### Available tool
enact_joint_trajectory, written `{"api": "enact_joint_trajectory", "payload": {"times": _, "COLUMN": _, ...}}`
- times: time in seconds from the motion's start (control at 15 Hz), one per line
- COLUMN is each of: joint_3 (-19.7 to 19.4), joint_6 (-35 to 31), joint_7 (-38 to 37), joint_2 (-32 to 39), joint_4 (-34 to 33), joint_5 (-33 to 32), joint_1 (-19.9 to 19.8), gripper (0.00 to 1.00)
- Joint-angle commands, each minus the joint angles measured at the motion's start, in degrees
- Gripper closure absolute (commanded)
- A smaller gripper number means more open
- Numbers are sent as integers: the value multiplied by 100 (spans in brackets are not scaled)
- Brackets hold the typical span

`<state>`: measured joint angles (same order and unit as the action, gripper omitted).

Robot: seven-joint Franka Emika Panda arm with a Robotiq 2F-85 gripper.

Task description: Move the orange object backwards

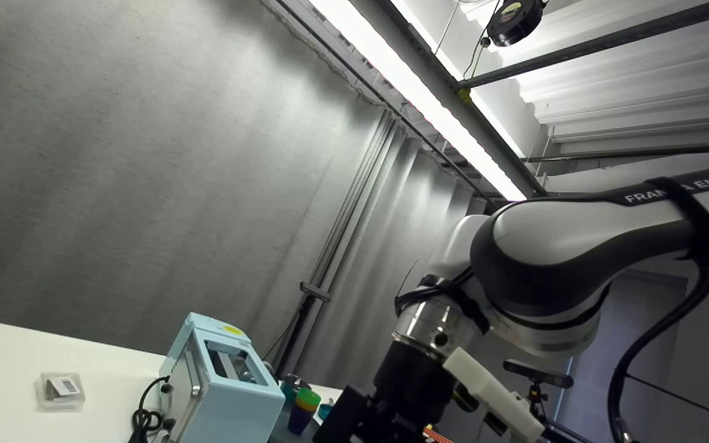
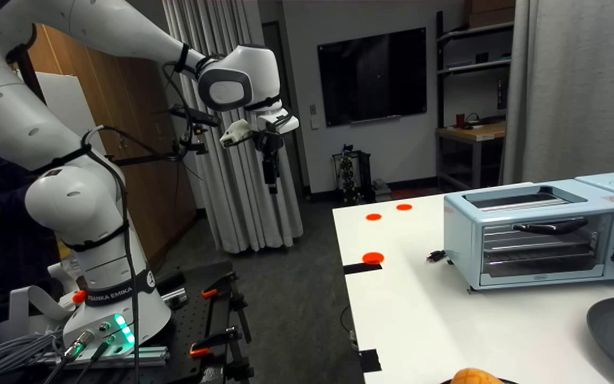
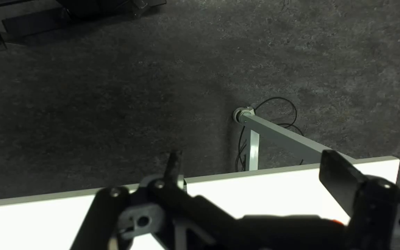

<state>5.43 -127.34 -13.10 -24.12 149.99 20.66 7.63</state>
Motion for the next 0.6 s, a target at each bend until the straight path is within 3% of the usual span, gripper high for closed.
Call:
{"api": "enact_joint_trajectory", "payload": {"times": 0.0, "joint_3": 42, "joint_6": 24, "joint_7": -43, "joint_2": -4, "joint_4": -8, "joint_5": -21, "joint_1": -49, "gripper": 0}}
{"api": "enact_joint_trajectory", "payload": {"times": 0.53, "joint_3": 48, "joint_6": -19, "joint_7": -79, "joint_2": 3, "joint_4": 0, "joint_5": 4, "joint_1": -54, "gripper": 0}}
